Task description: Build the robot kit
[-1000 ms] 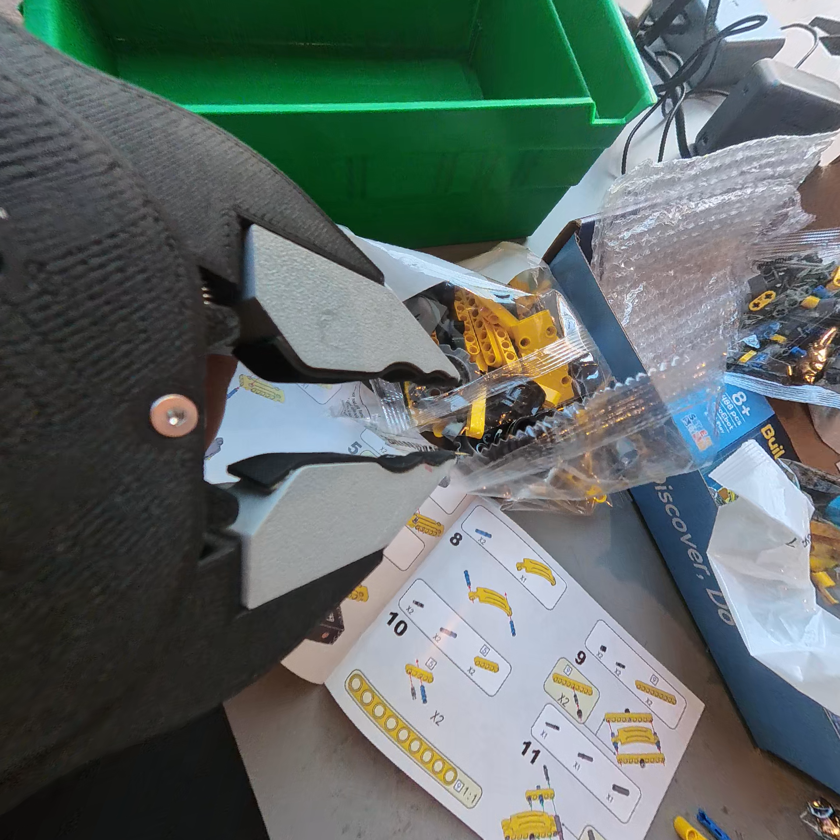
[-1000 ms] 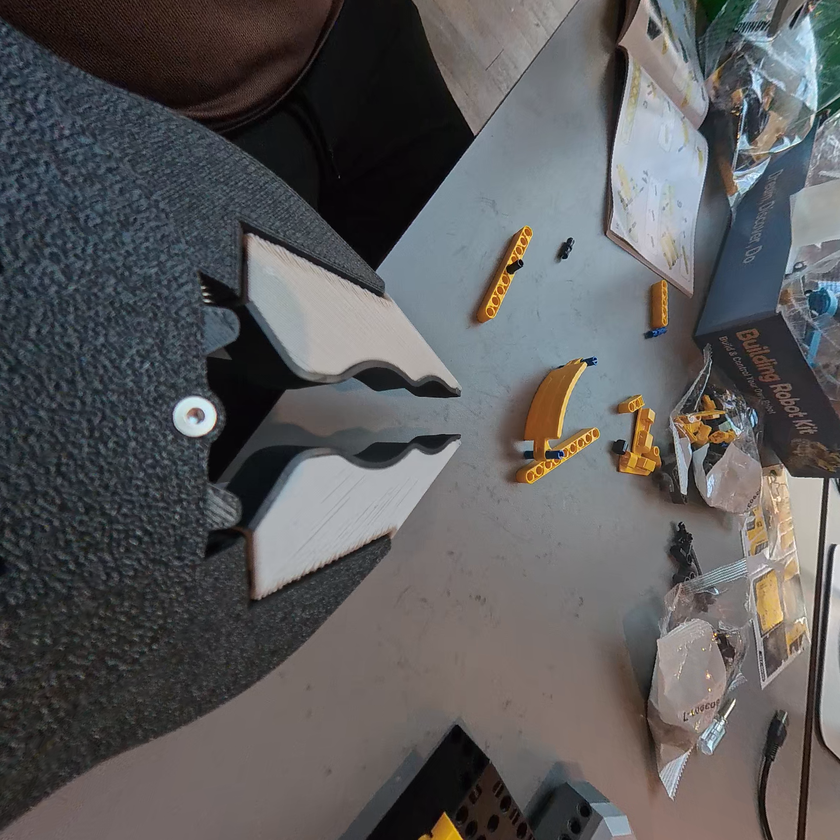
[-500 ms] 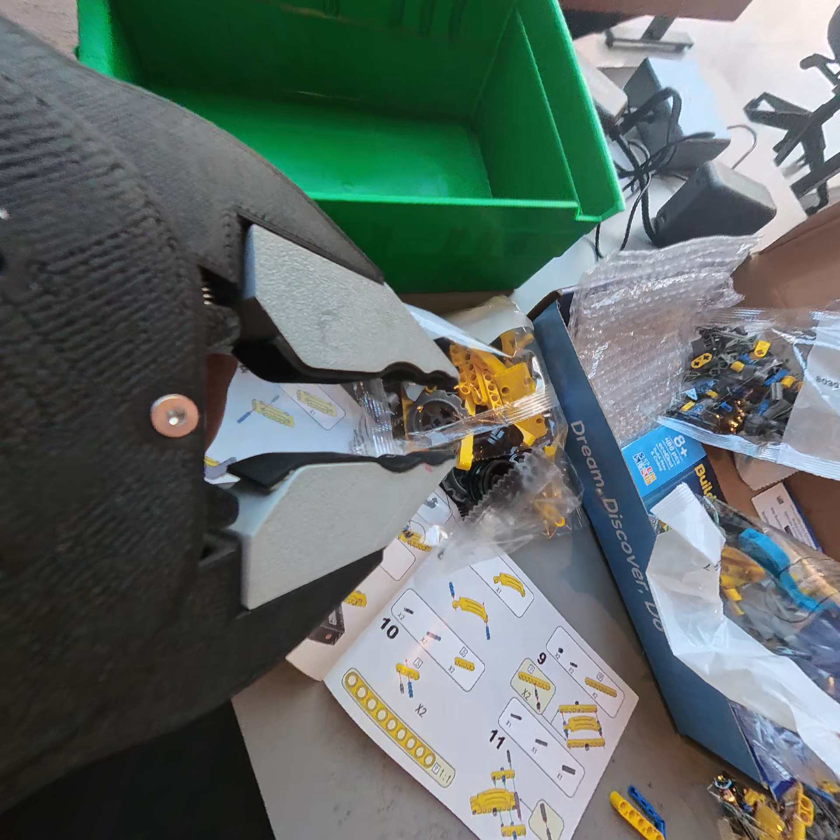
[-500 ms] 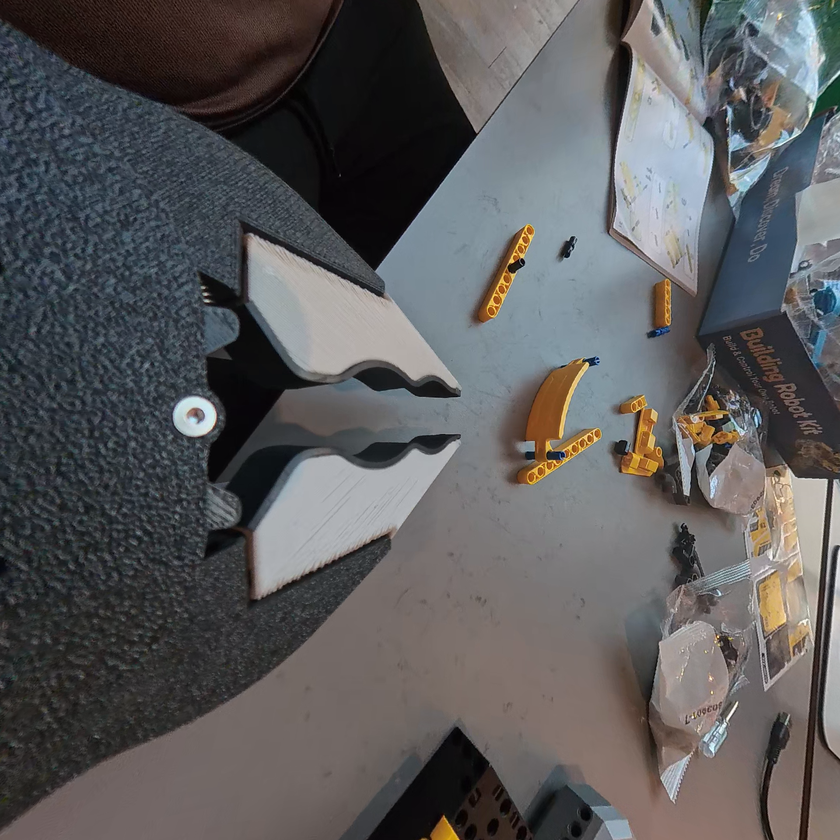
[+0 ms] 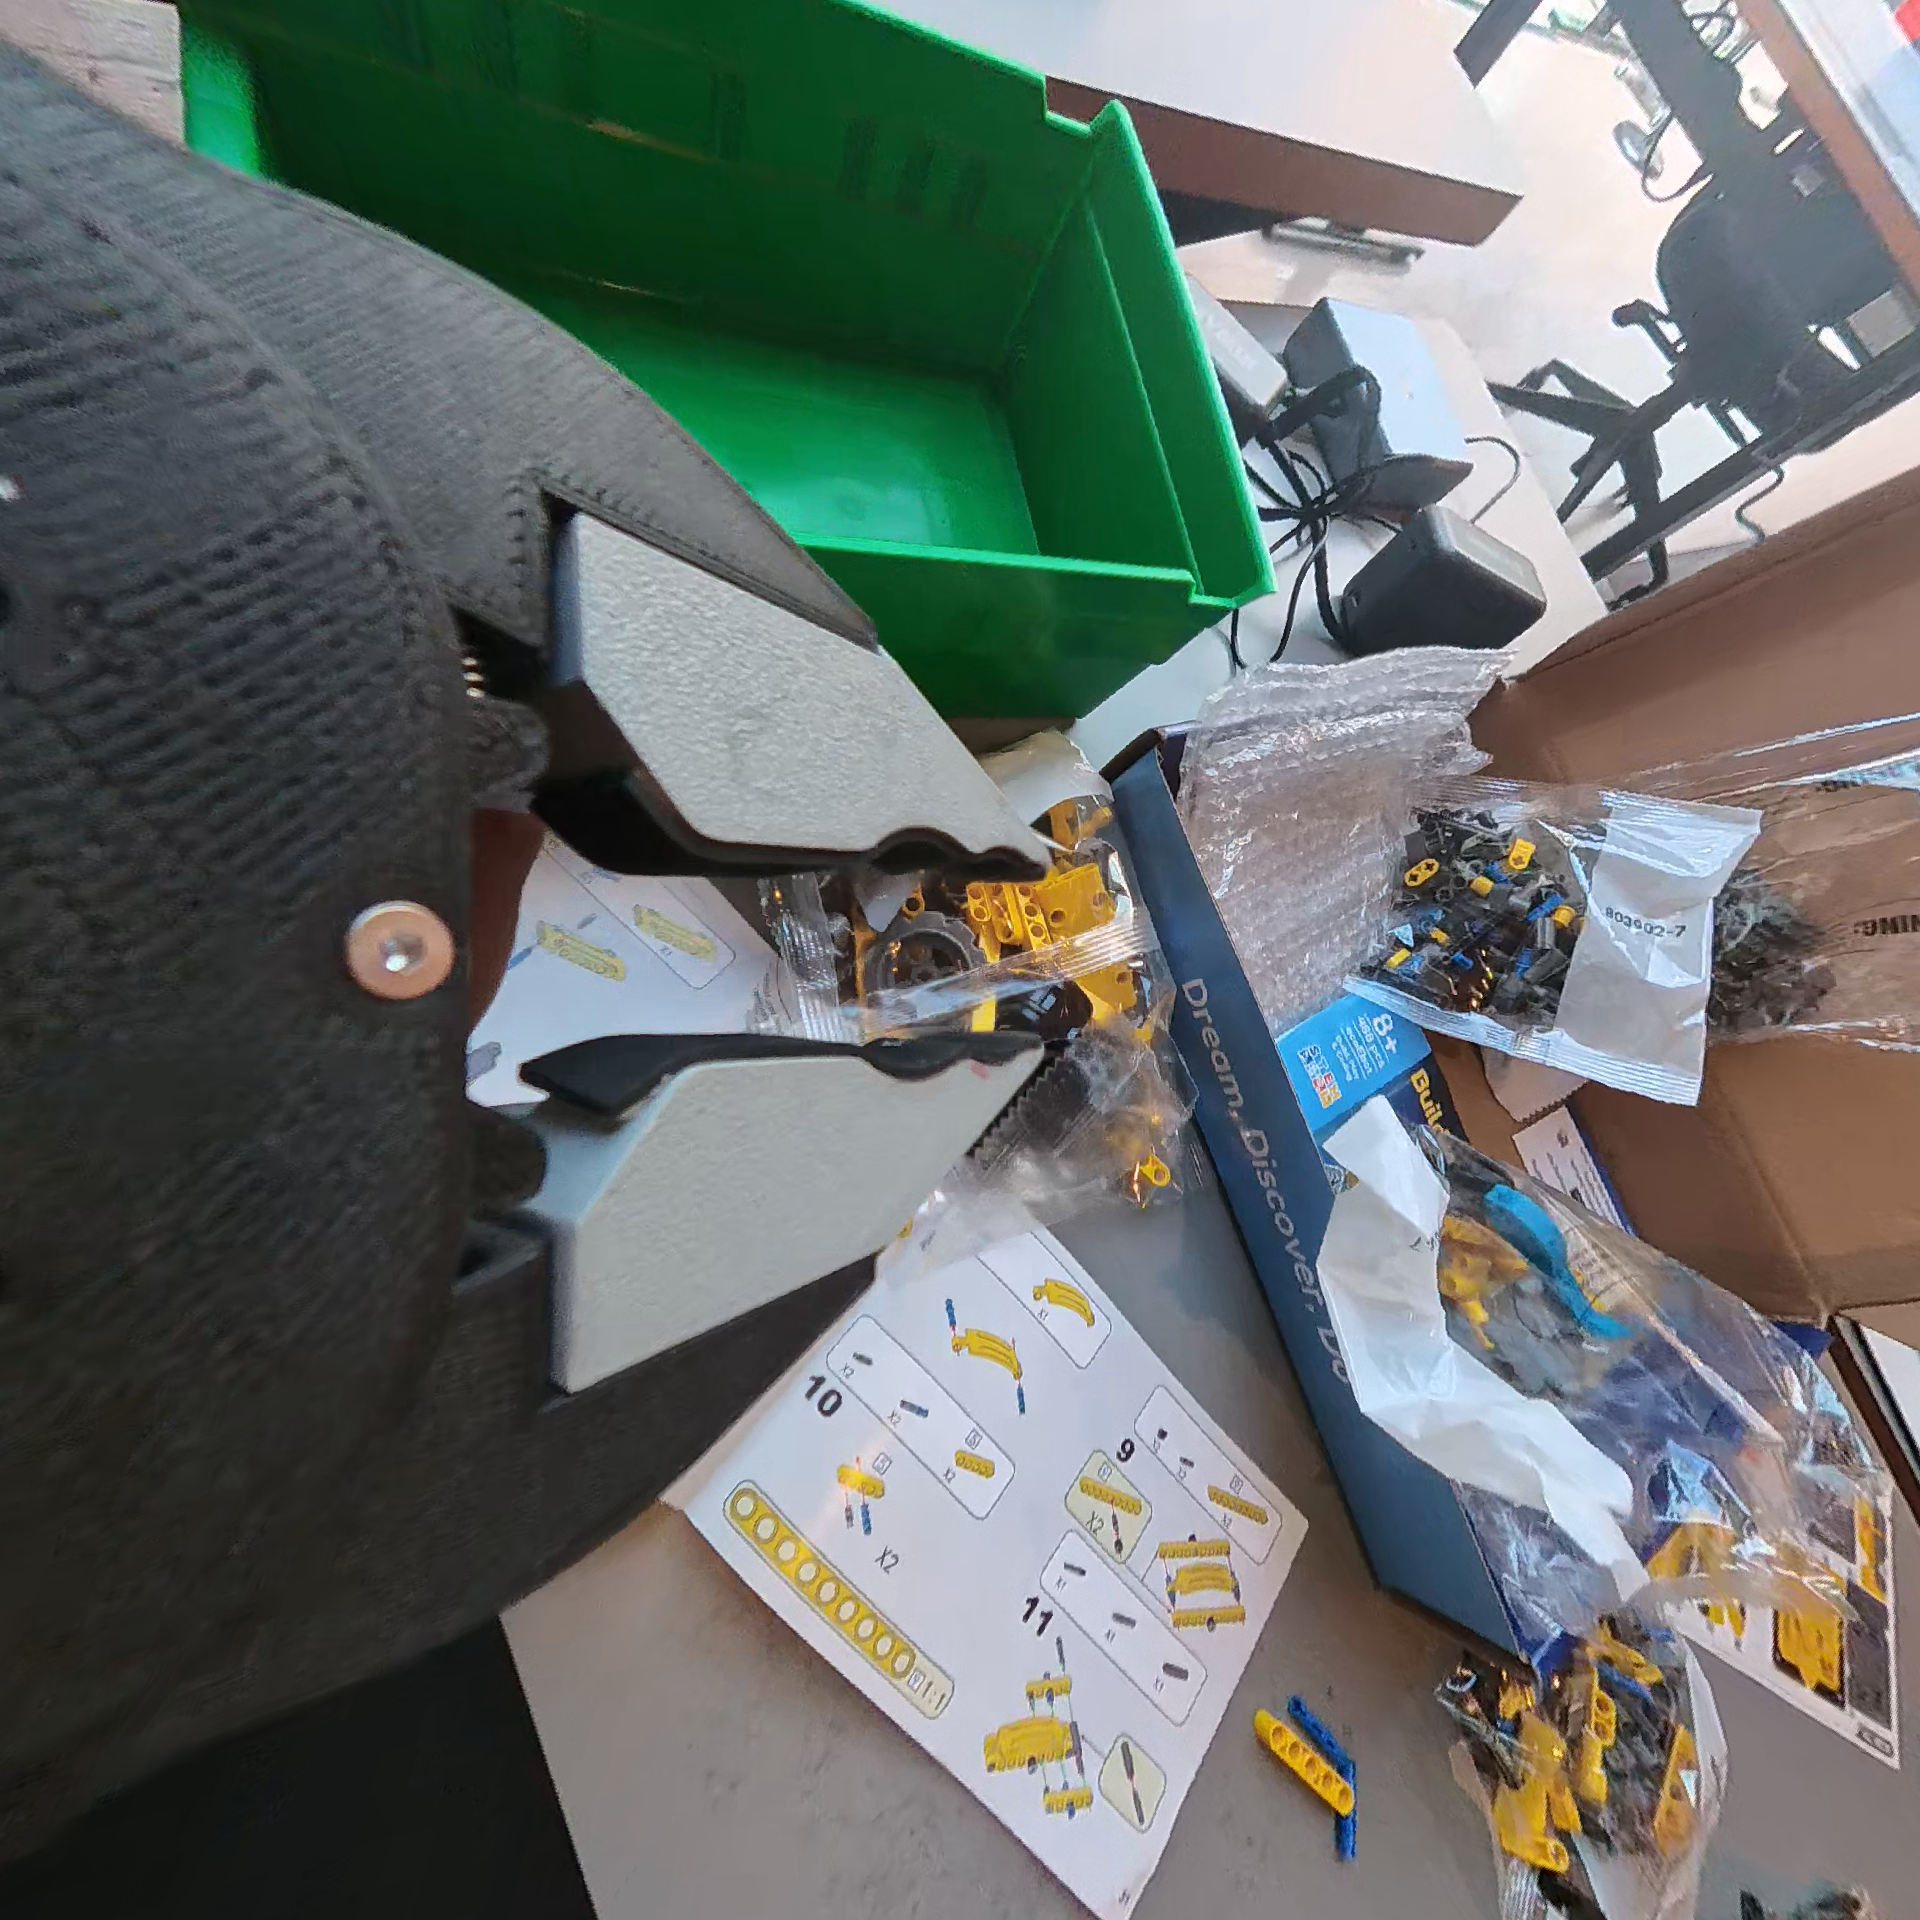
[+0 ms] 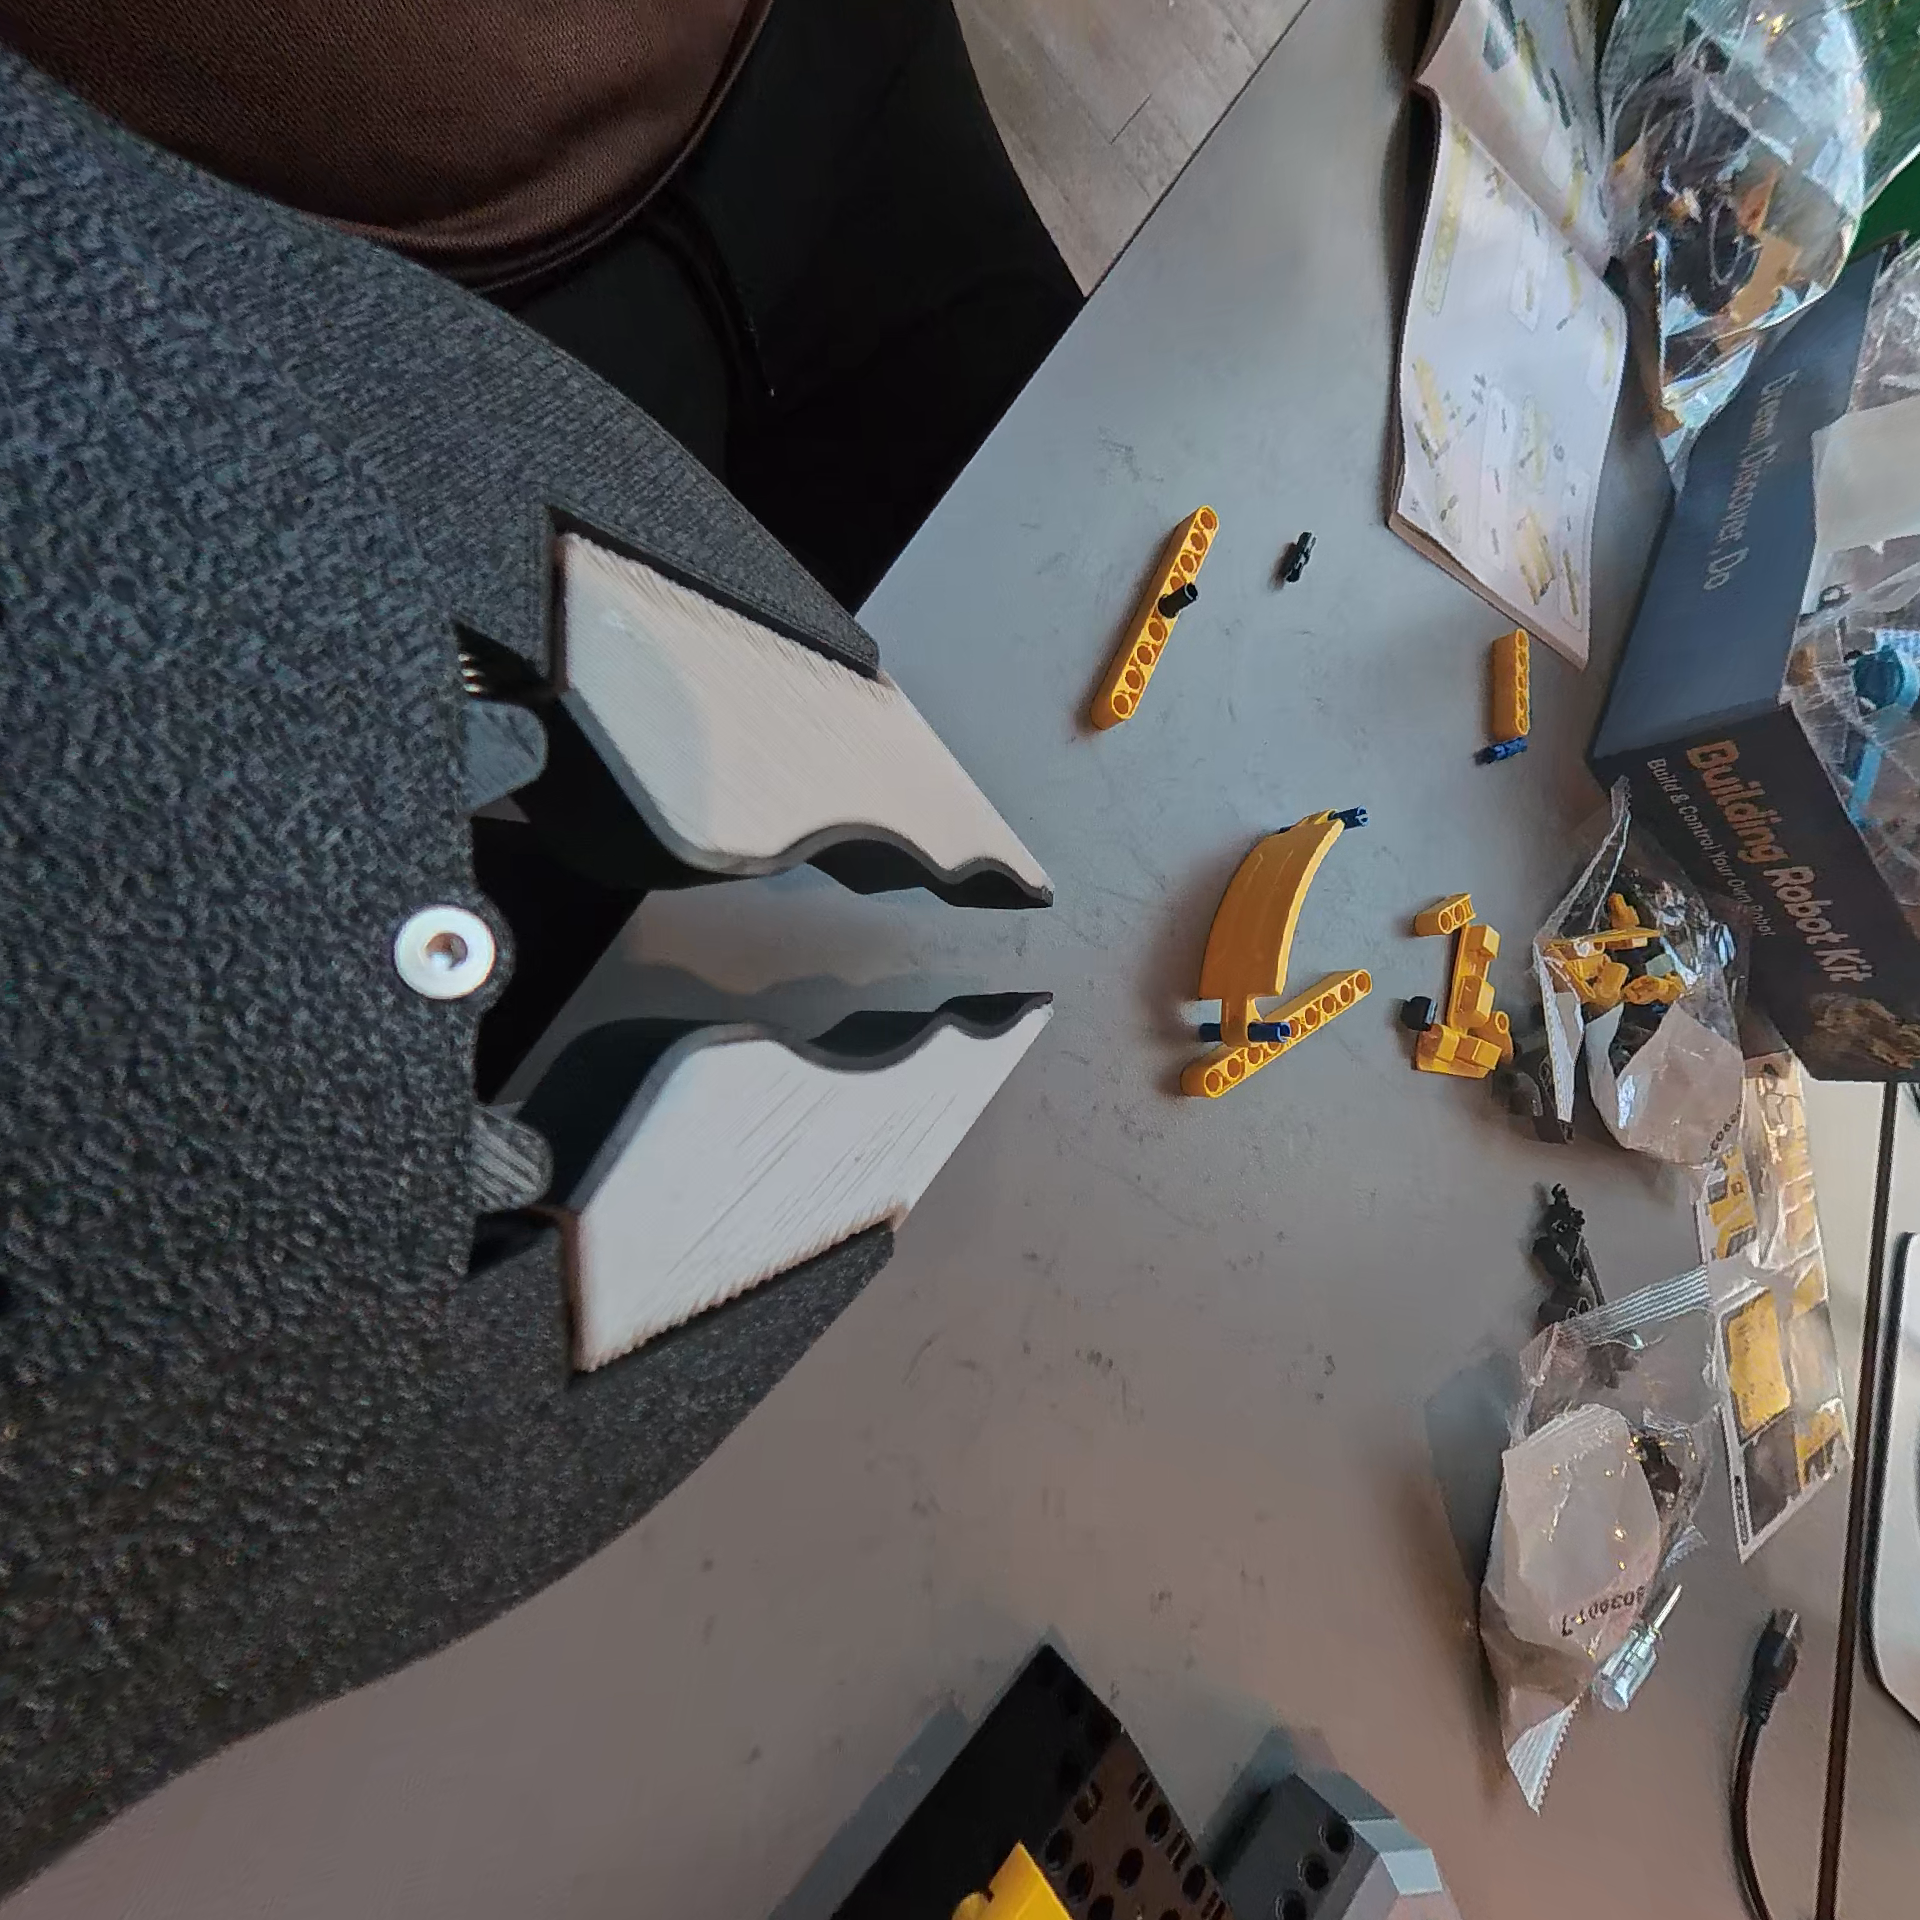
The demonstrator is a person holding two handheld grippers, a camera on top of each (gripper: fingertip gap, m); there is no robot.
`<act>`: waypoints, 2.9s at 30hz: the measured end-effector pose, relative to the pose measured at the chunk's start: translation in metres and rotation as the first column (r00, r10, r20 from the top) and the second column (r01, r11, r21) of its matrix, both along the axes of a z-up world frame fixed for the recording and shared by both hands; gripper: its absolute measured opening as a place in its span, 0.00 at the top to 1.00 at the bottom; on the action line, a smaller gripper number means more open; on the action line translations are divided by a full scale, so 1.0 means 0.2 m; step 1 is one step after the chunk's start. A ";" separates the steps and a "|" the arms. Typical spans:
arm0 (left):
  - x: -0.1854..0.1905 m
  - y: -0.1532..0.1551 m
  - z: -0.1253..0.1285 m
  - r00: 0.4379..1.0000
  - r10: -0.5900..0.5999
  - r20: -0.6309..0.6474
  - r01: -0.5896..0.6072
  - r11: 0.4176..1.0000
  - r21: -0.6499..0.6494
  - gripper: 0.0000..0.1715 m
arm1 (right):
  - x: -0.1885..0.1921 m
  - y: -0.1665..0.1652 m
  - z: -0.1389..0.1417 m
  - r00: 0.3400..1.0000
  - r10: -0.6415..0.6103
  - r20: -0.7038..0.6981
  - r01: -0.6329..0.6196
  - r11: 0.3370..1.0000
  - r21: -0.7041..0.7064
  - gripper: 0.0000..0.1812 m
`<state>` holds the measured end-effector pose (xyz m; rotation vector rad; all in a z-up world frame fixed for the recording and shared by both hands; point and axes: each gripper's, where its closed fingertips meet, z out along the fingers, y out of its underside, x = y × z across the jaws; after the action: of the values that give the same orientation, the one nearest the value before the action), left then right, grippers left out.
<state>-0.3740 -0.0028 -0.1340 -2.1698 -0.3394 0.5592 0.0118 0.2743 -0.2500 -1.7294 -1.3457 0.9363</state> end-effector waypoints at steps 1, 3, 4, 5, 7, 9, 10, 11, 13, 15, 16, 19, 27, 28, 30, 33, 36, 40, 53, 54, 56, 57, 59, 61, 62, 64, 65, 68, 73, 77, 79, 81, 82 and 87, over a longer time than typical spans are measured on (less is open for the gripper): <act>0.01 0.01 0.00 1.000 -0.008 -0.004 0.008 1.000 -0.005 0.85 | 0.00 0.00 0.00 1.000 0.000 0.000 0.000 1.000 0.000 0.92; 0.03 0.02 0.00 1.000 -0.020 -0.008 0.020 1.000 -0.010 0.85 | 0.00 0.00 0.00 1.000 0.000 -0.002 0.000 1.000 0.002 0.92; 0.04 0.03 0.00 1.000 -0.025 -0.010 0.025 1.000 -0.011 0.85 | 0.00 0.00 0.00 1.000 0.000 -0.002 0.000 1.000 0.002 0.92; 0.04 0.03 0.00 1.000 -0.029 -0.010 0.028 0.999 -0.014 0.85 | 0.00 0.00 0.00 1.000 0.000 -0.002 0.000 1.000 0.001 0.92; 0.04 0.04 -0.01 0.999 -0.033 -0.009 0.032 0.999 -0.022 0.85 | 0.00 0.00 0.00 1.000 0.000 -0.003 0.000 1.000 0.000 0.92; 0.04 0.04 -0.02 0.999 -0.033 -0.007 0.033 0.999 -0.029 0.85 | 0.00 0.00 0.00 1.000 -0.001 -0.004 0.001 1.000 0.000 0.92; 0.05 0.04 -0.02 0.999 -0.034 -0.007 0.034 0.999 -0.029 0.85 | 0.00 0.00 0.00 1.000 0.000 -0.003 0.000 1.000 0.000 0.92; 0.05 0.05 -0.03 0.999 -0.035 -0.006 0.035 0.999 -0.028 0.85 | 0.00 0.00 0.00 1.000 0.000 -0.002 0.000 1.000 0.000 0.92; 0.05 0.05 -0.03 0.999 -0.037 -0.005 0.037 0.999 -0.028 0.85 | 0.00 0.00 0.00 1.000 0.001 0.001 -0.001 1.000 0.001 0.92; 0.05 0.05 -0.03 0.999 -0.038 -0.003 0.038 0.999 -0.030 0.85 | 0.00 0.00 0.00 1.000 0.002 0.002 -0.002 1.000 0.003 0.92; 0.05 0.05 -0.03 0.999 -0.039 -0.003 0.039 0.999 -0.032 0.85 | 0.00 0.00 0.00 1.000 0.002 0.002 -0.002 1.000 0.003 0.92; 0.05 0.05 -0.04 0.999 -0.043 -0.004 0.043 0.998 -0.036 0.85 | 0.00 0.00 0.00 1.000 0.001 0.001 -0.001 1.000 0.003 0.92; 0.06 0.05 0.01 0.999 -0.028 -0.021 0.028 1.000 -0.008 0.87 | 0.01 0.01 0.01 1.000 -0.003 -0.004 0.003 1.000 0.006 0.92; 0.04 0.04 0.03 1.000 -0.012 -0.023 0.013 1.000 0.006 0.89 | 0.01 0.01 0.01 1.000 -0.002 -0.006 0.002 1.000 0.008 0.92; 0.02 0.03 0.06 0.999 0.013 -0.031 -0.012 0.999 0.036 0.89 | 0.01 0.01 0.01 1.000 -0.003 -0.011 0.004 1.000 0.007 0.92; 0.00 0.02 0.10 0.998 0.040 -0.042 -0.036 0.996 0.080 0.90 | 0.00 0.01 0.01 1.000 -0.007 -0.011 0.007 1.000 0.003 0.92; -0.02 0.01 0.14 0.995 0.072 -0.064 -0.065 0.991 0.116 0.90 | 0.00 0.01 0.00 1.000 -0.008 -0.001 0.008 1.000 0.003 0.92; -0.04 0.00 0.15 0.993 0.091 -0.069 -0.082 0.989 0.127 0.90 | -0.01 0.02 0.00 1.000 -0.011 0.000 0.011 1.000 0.009 0.92; 0.04 0.01 0.11 0.997 0.046 -0.057 -0.039 0.993 0.108 0.83 | 0.02 0.02 0.03 0.998 -0.048 -0.028 0.049 0.999 0.022 0.92; 0.06 0.00 0.11 0.998 0.040 -0.055 -0.034 0.994 0.108 0.83 | 0.03 0.00 0.03 0.998 -0.050 -0.030 0.051 0.999 0.013 0.92; 0.10 -0.05 0.09 0.998 0.030 -0.055 -0.025 0.995 0.094 0.83 | 0.05 -0.05 0.03 0.998 -0.049 -0.034 0.049 0.999 -0.007 0.92; 0.11 -0.07 0.07 0.998 0.033 -0.053 -0.029 0.996 0.084 0.83 | 0.06 -0.07 0.03 0.998 -0.050 -0.034 0.049 0.999 -0.011 0.91; 0.16 -0.14 0.03 0.999 0.026 -0.037 -0.024 0.997 0.071 0.83 | 0.10 -0.15 0.02 0.998 -0.046 -0.034 0.045 0.999 -0.022 0.91; 0.22 -0.22 -0.02 0.999 0.020 -0.026 -0.019 0.999 0.048 0.83 | 0.14 -0.24 0.01 0.999 -0.038 -0.026 0.037 0.999 -0.028 0.91; 0.24 -0.26 -0.04 1.000 0.017 -0.023 -0.016 0.999 0.039 0.83 | 0.17 -0.29 0.00 0.999 -0.032 -0.014 0.032 0.999 -0.026 0.91; 0.30 -0.32 -0.05 1.000 0.009 -0.007 -0.008 0.999 0.031 0.82 | 0.25 -0.39 -0.02 0.999 -0.034 0.018 0.034 0.999 0.001 0.91; 0.33 -0.35 -0.05 1.000 0.000 -0.004 0.000 0.999 0.038 0.82 | 0.30 -0.43 -0.04 0.999 -0.037 0.036 0.036 0.999 0.015 0.91; 0.43 -0.37 0.02 0.999 -0.038 -0.004 0.038 0.996 0.079 0.82 | 0.47 -0.53 -0.06 0.995 -0.076 0.065 0.072 0.996 0.060 0.91; 0.66 -0.31 0.05 0.989 -0.145 -0.037 0.148 0.986 0.077 0.82 | 0.72 -0.64 0.00 0.985 -0.171 0.009 0.171 0.985 0.028 0.91; 0.85 -0.26 0.00 0.969 -0.240 -0.056 0.241 0.970 0.023 0.81 | 0.89 -0.73 0.00 0.976 -0.220 0.001 0.220 0.975 -0.010 0.89; 0.93 -0.25 -0.01 0.959 -0.275 -0.063 0.277 0.961 0.014 0.81 | 0.94 -0.81 -0.03 0.979 -0.204 0.019 0.205 0.978 -0.049 0.89; 1.00 -0.24 -0.02 0.951 -0.303 -0.052 0.304 0.952 0.012 0.81 | 0.99 -0.89 -0.07 0.978 -0.199 0.064 0.203 0.977 -0.061 0.87; 1.03 -0.23 -0.03 0.946 -0.320 -0.048 0.321 0.947 0.009 0.81 | 1.02 -0.93 -0.10 0.977 -0.195 0.089 0.200 0.978 -0.059 0.87; 1.21 -0.17 -0.08 0.914 -0.403 -0.037 0.403 0.915 -0.014 0.82 | 1.21 -1.15 -0.22 0.957 -0.204 0.208 0.215 0.976 -0.030 0.86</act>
<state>-0.1321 -0.0376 -0.1492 -2.1484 0.1349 0.3660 0.2547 0.0442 -0.2934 -2.0083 -1.2415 0.6961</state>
